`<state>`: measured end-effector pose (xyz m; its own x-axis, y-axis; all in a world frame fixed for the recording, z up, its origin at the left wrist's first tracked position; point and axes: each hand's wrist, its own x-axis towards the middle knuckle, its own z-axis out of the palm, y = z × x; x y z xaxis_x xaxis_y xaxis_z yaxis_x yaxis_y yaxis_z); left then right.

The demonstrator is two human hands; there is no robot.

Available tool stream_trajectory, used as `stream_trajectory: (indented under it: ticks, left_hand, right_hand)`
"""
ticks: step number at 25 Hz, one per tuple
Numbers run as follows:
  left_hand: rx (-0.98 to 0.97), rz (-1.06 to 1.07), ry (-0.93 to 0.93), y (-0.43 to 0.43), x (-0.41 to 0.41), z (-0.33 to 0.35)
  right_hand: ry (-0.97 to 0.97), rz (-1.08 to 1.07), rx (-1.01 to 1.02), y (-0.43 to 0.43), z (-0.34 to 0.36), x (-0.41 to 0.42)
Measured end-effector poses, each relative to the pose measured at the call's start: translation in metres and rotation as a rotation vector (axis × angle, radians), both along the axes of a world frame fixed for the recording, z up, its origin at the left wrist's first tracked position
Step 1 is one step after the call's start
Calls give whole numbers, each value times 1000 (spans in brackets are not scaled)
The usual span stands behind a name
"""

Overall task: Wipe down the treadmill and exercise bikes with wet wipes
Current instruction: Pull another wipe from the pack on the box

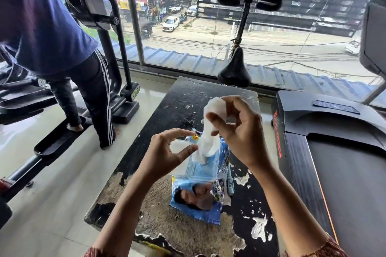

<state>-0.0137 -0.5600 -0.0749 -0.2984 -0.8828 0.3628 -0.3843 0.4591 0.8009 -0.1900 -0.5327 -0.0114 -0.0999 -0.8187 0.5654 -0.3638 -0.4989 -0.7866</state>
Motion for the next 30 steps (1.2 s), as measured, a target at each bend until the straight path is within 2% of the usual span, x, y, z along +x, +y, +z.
stream_trajectory:
  ticks: [4, 7, 9, 12, 16, 18, 23, 30]
  left_hand:
    - [8, 30, -19, 6, 2, 3]
    - [15, 43, -20, 13, 2, 9]
    - [27, 73, -13, 18, 2, 12]
    - [29, 81, -9, 21, 4, 13]
    - [11, 71, -12, 25, 7, 16]
    - [13, 77, -14, 27, 8, 17]
    - [-12, 73, -40, 31, 14, 18]
    - [-10, 122, -15, 28, 53, 17]
  right_hand:
    - [267, -47, 11, 4, -5, -7]
    - [365, -308, -218, 4, 1, -8]
    - [272, -356, -308, 4, 5, -10]
    - [106, -258, -145, 4, 13, -8]
    - [144, -281, -178, 5, 13, -9]
    - [191, -271, -116, 8, 9, -9]
    - [82, -227, -38, 7, 6, -1]
    - [71, -82, 102, -3, -1, 43]
